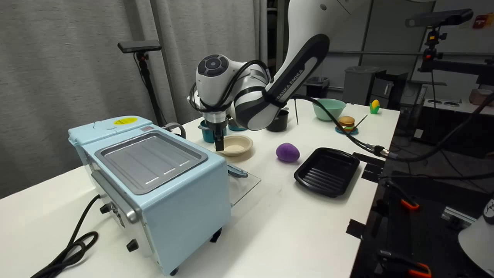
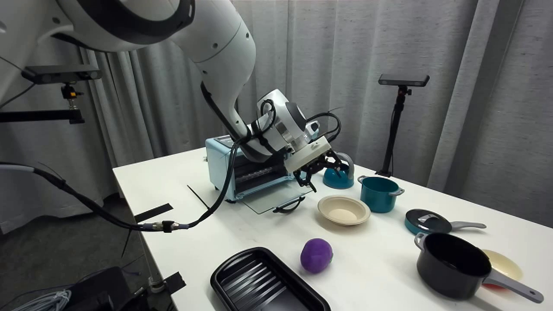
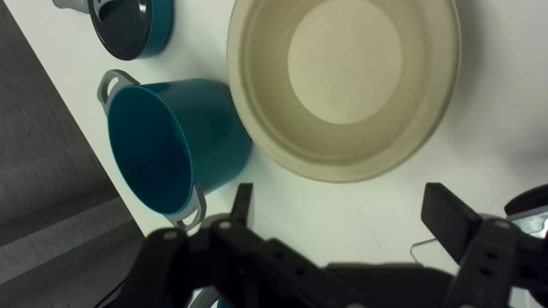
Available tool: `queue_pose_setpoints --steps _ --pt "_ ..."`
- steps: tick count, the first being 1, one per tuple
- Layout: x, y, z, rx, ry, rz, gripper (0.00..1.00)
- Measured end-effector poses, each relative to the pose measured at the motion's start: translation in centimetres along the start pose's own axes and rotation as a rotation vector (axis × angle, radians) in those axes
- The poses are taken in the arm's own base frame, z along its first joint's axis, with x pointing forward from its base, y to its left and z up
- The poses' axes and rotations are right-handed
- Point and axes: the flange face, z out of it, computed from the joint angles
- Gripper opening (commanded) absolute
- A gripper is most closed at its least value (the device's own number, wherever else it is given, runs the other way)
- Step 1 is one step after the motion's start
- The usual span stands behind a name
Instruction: Open, close and open the toaster oven
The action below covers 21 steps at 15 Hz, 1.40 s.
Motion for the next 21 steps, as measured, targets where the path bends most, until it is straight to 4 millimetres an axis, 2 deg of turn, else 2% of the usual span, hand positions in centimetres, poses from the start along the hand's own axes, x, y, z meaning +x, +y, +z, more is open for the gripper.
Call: queue_pose_setpoints --steps 18,21 --pt "-0.3 -0.5 0.3 0.017 -0.014 0.011 1.00" --pt "-0.8 1.3 0.2 0.059 -0.038 -0.009 1.00"
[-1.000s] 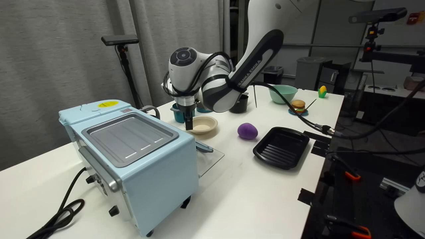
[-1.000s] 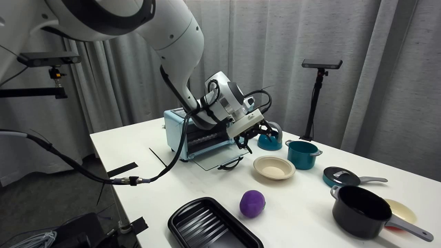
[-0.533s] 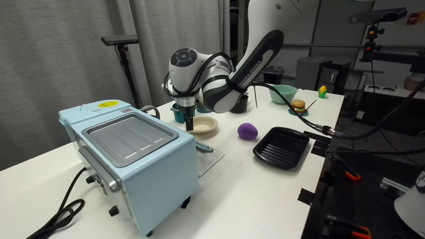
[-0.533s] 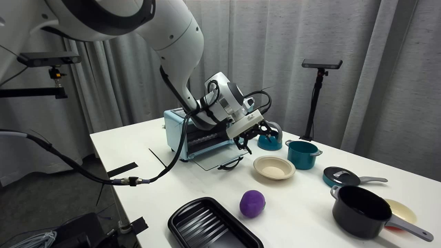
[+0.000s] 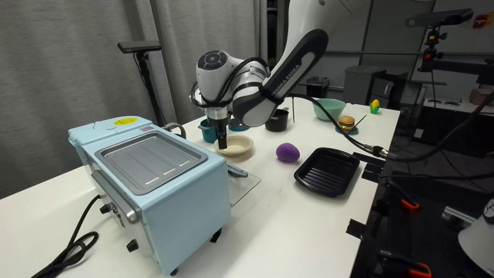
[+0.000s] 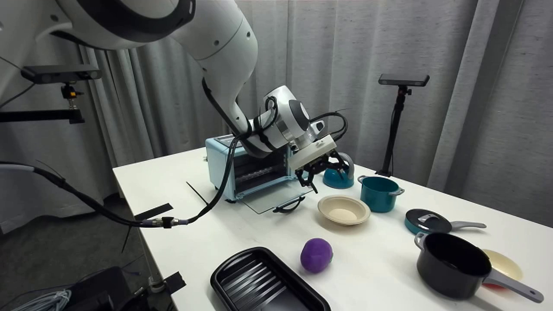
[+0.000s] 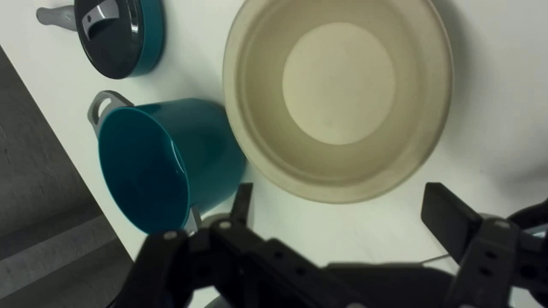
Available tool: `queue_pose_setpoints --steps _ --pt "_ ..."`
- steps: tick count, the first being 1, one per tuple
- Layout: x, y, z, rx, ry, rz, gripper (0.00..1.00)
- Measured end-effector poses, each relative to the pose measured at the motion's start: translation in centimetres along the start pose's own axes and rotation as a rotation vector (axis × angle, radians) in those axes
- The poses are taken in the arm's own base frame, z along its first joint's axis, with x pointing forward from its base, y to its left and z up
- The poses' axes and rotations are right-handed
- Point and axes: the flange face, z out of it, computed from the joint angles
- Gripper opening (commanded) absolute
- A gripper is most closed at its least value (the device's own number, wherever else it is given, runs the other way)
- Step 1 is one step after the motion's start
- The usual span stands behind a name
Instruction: Open, close and open the toaster oven
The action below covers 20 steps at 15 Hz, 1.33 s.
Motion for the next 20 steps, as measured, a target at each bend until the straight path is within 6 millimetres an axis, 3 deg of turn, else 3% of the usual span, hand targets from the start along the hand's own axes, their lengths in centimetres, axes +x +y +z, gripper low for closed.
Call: queue_pose_setpoints --steps 6,15,17,20 --pt "-1.7 3.7 0.3 0.046 -0.029 -0.036 1.00" --pt "-1.6 3.2 0.4 0.050 -0.031 -0.039 1.00" --pt "-1.0 2.3 0.5 0.055 -0.029 -0.036 1.00" --pt "1.0 -0.7 0.3 0.065 -0.021 -0.030 1.00"
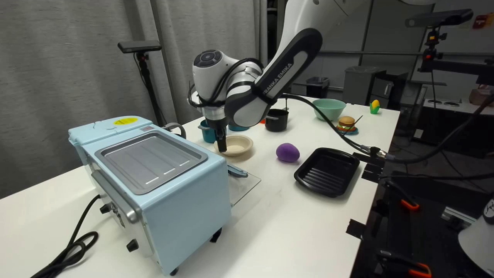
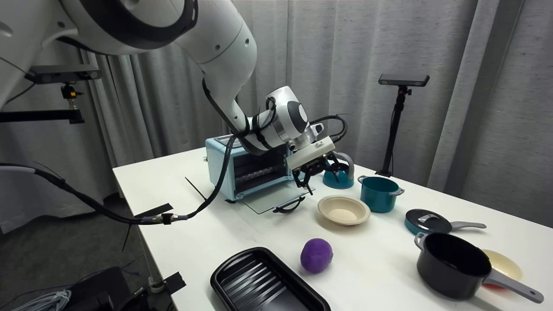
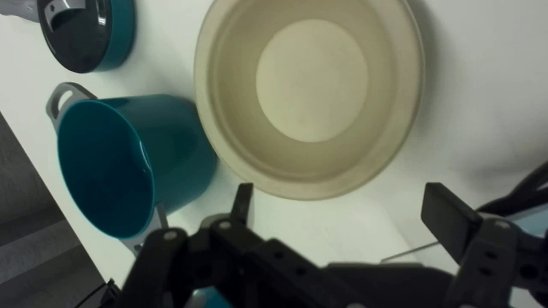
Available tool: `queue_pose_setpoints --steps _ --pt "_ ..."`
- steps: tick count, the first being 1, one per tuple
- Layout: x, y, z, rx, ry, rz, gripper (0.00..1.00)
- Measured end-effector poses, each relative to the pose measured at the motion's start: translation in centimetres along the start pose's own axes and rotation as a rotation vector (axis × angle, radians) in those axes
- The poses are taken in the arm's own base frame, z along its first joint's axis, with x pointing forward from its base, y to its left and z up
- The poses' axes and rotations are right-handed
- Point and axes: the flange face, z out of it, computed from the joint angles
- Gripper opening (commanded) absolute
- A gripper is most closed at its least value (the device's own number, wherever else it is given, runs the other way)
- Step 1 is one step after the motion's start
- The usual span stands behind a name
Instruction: Open, close and open the toaster oven
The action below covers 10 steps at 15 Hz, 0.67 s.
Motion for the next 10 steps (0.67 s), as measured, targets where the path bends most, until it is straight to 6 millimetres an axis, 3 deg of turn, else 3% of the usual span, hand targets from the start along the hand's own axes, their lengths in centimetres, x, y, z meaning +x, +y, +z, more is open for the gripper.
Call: queue_pose_setpoints --steps 2,10 --pt "1.2 -1.8 -0.1 0.001 0.004 0.002 1.00" --pt "0.9 -2.4 1.1 -0.011 -0.021 0.053 1.00"
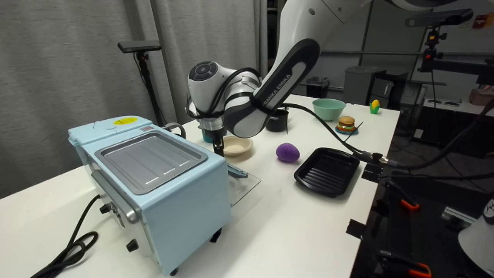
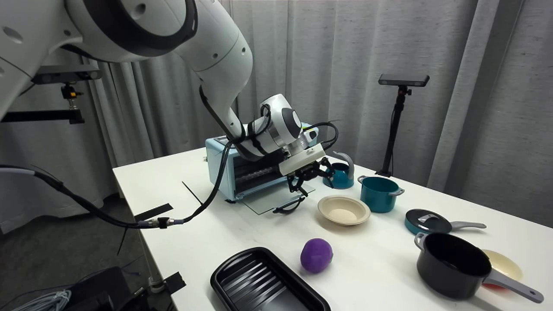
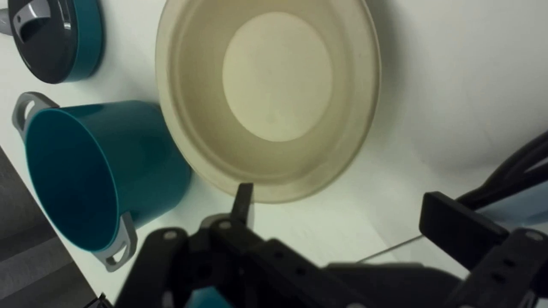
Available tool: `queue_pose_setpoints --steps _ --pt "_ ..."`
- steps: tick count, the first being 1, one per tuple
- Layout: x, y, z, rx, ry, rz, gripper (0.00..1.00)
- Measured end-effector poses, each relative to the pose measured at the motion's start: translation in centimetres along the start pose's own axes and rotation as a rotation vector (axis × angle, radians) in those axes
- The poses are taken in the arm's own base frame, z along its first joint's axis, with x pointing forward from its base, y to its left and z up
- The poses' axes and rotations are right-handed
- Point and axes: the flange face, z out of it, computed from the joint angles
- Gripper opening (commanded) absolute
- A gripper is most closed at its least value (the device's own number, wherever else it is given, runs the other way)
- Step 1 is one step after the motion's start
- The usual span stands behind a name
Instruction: Open, close and open the toaster oven
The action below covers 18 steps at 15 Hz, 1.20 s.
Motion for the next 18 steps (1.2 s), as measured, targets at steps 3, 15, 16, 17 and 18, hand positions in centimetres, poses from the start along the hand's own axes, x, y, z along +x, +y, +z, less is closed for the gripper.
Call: queue_pose_setpoints --steps 3,15,16,17,18 --pt "-0.5 0.1 0.9 -0.021 -0.017 -0.003 1.00" --pt "-1.3 0.8 2.5 -0.056 -0.015 -0.021 1.00" --pt "-1.3 0.8 2.5 -0.057 -0.015 -0.023 1.00" --pt "-1.3 0.8 2.5 -0.057 -0.014 -0.023 1.00" --pt "-1.2 0.9 2.4 -0.059 -0.012 -0.023 1.00"
